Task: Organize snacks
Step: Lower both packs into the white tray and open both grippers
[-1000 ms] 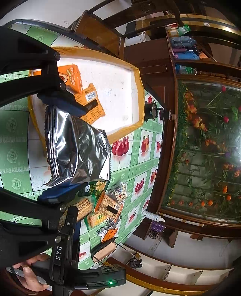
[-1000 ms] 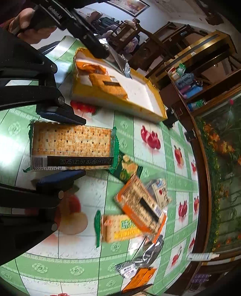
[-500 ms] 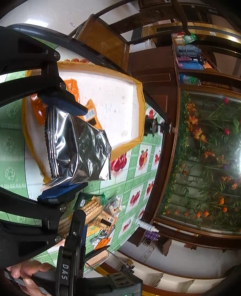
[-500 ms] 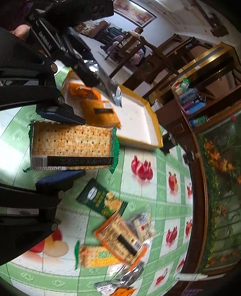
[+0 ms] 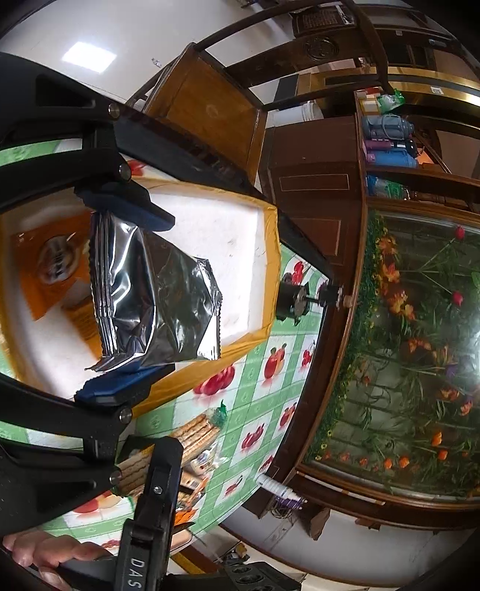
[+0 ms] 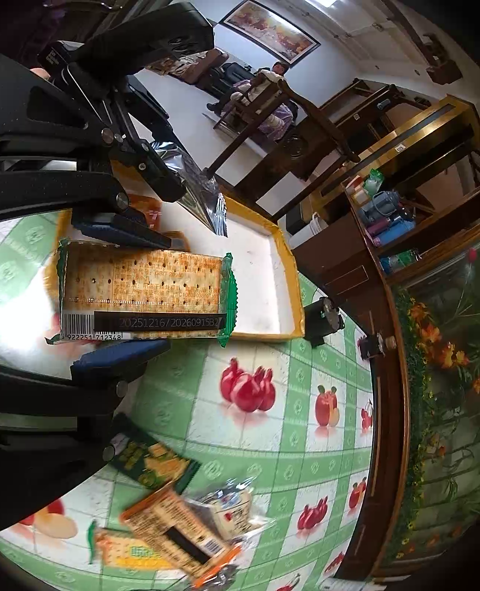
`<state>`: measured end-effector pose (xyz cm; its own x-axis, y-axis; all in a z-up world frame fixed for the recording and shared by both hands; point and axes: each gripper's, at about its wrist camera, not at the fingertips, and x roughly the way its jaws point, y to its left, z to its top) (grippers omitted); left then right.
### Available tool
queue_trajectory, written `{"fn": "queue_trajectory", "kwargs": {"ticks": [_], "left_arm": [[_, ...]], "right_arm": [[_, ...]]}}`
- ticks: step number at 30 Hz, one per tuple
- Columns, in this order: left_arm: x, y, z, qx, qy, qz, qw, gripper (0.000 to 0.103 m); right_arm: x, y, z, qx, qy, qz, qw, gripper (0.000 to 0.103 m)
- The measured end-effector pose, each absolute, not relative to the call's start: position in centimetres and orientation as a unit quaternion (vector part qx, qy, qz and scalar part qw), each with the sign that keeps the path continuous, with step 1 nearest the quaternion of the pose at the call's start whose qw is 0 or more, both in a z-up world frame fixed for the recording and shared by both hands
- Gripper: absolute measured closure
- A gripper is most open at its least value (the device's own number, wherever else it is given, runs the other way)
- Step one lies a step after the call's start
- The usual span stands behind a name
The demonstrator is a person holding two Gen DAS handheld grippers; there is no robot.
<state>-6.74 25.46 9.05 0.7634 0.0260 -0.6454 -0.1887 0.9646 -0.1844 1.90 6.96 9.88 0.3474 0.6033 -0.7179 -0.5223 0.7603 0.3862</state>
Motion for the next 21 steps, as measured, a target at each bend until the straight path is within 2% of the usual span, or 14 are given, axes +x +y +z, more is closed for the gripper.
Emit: {"fn": "queue_trajectory", "kwargs": {"ticks": [12, 21], "left_arm": [[0.1, 29.1, 8.2, -0.115, 0.392, 0.086, 0.909, 0.034], [1.6, 30.0, 5.9, -0.122, 0.426, 0.102, 0.891, 0.034]], "right_arm": [[8.2, 13.0, 9.2, 0.049, 0.485, 0.344, 0.802, 0.051], [12.3, 17.6, 6.3, 0.042, 0.518, 0.324, 0.79, 0.051]]}}
